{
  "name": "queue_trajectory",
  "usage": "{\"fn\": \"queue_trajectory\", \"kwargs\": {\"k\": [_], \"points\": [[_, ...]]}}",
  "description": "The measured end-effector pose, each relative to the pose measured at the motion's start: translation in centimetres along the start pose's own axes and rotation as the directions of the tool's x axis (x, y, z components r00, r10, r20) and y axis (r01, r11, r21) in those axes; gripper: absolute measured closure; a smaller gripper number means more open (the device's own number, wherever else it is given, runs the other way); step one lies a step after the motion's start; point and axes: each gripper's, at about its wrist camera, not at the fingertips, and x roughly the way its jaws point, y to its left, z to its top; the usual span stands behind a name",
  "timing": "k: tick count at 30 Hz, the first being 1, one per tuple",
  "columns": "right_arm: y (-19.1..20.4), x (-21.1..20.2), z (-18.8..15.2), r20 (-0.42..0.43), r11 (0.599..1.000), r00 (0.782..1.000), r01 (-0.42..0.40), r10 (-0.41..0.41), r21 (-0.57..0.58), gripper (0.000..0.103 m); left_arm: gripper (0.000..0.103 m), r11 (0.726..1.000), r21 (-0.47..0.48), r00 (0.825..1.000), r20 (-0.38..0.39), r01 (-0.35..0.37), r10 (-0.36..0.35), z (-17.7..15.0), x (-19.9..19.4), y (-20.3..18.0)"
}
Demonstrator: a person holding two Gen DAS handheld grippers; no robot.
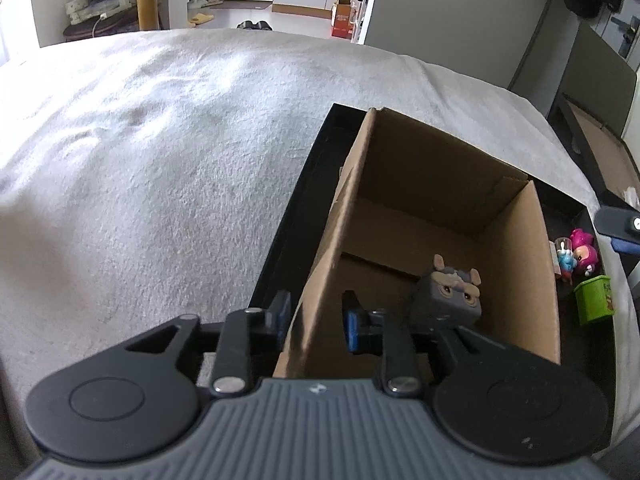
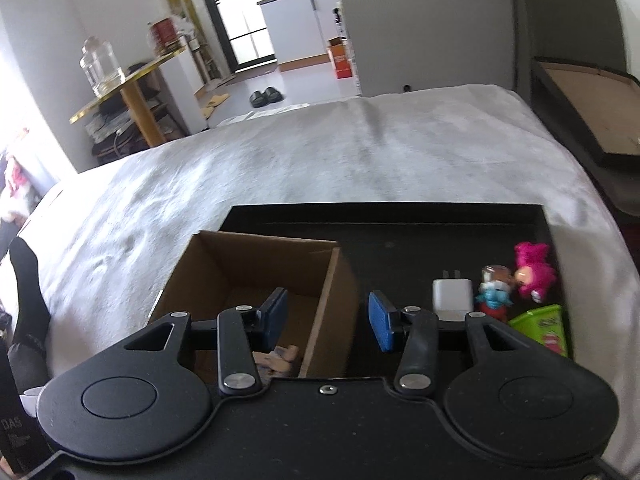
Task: Organize rigid objects
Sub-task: 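Grasp the green candy tin with the right gripper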
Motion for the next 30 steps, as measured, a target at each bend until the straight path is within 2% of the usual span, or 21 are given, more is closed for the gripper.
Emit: {"fn": "queue_trajectory", "kwargs": {"k": [3, 12, 30], "points": [[-1.2, -0.3, -0.3, -0.003, 1.000, 1.000, 0.010, -0.010, 0.019, 0.058, 0.057, 1.000, 0.013, 1.000, 0.009, -0.022, 0.022, 0.1, -0.3, -0.5], [-4.2, -0.5, -1.2, -0.016, 0.997, 0.999, 0.034, -0.033, 0.064, 0.052, 0.039, 0.996, 0.056, 0.997, 0.036, -0.069, 0.067, 0.6, -1.1, -1.8], [-10.5, 2.5, -2.1, -0.070, 0.983, 0.994, 0.098, -0.088, 0.153, 0.052, 0.034, 0.986, 0.102, 0.991, 0.021, -0.135, 0.133, 1.6, 0.4, -3.7]]}}
